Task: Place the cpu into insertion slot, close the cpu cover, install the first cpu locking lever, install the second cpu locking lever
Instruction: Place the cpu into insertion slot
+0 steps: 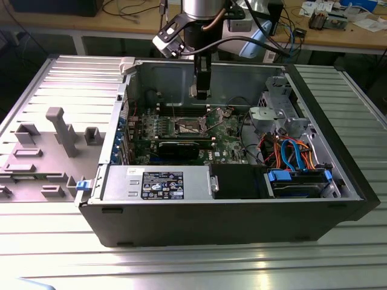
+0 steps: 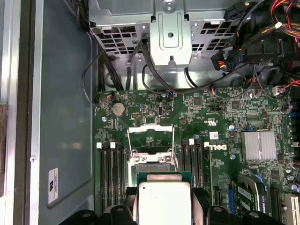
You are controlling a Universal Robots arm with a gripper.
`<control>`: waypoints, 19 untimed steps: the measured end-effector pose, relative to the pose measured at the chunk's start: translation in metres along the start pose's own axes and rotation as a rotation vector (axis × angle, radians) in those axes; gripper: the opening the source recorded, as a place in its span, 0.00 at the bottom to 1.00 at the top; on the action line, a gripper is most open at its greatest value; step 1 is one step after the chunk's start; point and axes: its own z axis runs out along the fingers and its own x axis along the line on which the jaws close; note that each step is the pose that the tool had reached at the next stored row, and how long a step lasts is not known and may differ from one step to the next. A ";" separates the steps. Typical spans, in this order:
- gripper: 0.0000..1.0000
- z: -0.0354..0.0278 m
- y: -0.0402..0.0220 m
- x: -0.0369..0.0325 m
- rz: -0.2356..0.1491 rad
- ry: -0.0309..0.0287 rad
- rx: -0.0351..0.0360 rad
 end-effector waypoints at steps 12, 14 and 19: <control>0.54 0.0031 -0.0002 0.0000 0.000 -0.0001 0.0054; 0.54 0.0032 -0.0002 -0.0001 0.000 -0.0001 0.0056; 0.54 0.0033 -0.0002 0.0000 0.000 0.0000 0.0055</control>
